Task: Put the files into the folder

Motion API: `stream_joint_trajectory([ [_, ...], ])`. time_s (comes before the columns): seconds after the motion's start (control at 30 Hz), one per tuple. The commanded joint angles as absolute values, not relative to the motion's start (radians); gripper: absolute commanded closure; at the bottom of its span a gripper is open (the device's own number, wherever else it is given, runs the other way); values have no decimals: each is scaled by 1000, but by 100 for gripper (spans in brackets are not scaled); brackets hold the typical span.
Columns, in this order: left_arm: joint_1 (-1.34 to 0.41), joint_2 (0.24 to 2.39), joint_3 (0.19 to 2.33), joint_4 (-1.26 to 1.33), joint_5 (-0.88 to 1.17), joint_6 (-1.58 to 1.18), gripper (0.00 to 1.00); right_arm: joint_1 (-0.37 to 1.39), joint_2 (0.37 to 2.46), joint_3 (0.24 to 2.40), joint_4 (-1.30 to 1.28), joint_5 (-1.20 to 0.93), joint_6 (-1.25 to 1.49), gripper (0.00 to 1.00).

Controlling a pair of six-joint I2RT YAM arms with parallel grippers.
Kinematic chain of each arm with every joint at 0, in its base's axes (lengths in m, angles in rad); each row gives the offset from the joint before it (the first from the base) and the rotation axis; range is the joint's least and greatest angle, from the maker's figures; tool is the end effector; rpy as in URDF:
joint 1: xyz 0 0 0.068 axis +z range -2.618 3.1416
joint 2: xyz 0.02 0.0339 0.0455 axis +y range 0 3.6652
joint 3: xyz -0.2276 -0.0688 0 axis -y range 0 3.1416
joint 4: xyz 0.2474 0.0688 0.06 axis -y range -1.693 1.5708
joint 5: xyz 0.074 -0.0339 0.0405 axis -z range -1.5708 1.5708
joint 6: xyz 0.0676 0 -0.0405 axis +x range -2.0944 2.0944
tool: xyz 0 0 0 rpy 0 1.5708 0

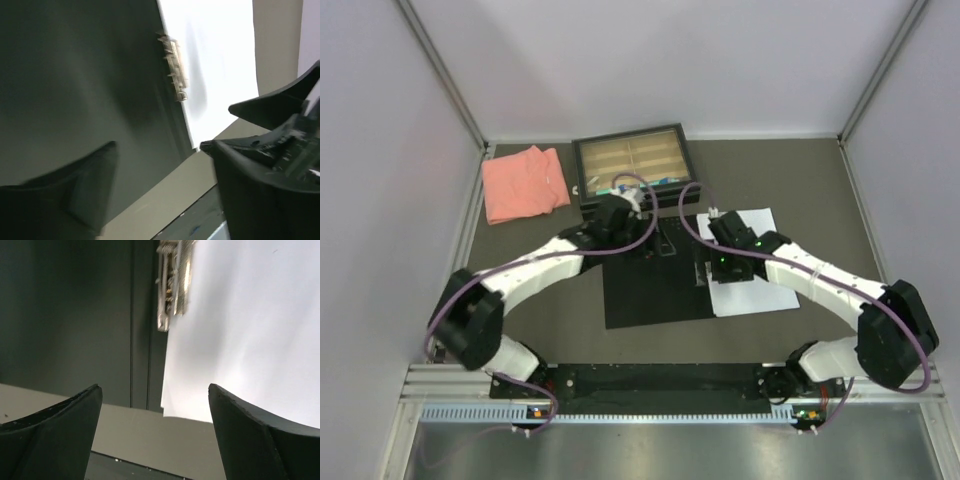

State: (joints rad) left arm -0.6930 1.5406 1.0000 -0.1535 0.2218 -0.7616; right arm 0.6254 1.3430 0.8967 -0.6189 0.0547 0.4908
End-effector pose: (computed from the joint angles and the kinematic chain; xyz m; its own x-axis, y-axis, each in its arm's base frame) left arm 0.2703 -0.2438 0.1756 -0.8760 -0.1476 -0.4592 0.2056 0.7470 -0.6323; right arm 0.2342 0.1646 0.1588 -0.8910 -0.0629 -0.4497 -0.1623 0.9690 0.1861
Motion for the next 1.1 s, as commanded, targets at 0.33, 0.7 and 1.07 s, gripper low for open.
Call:
stream_joint_trajectory([
  [0.33, -356, 1051, 608, -545, 253, -802, 5, 1137, 1626, 1127, -641, 379, 465, 12],
  [0.7, -304, 1069, 472, -353, 336, -911, 11, 1104, 1611, 1066, -609, 399, 445, 9],
  [1.07, -305, 1043, 452, -321, 380, -893, 12, 783, 1515, 1049, -568, 317, 459, 48],
])
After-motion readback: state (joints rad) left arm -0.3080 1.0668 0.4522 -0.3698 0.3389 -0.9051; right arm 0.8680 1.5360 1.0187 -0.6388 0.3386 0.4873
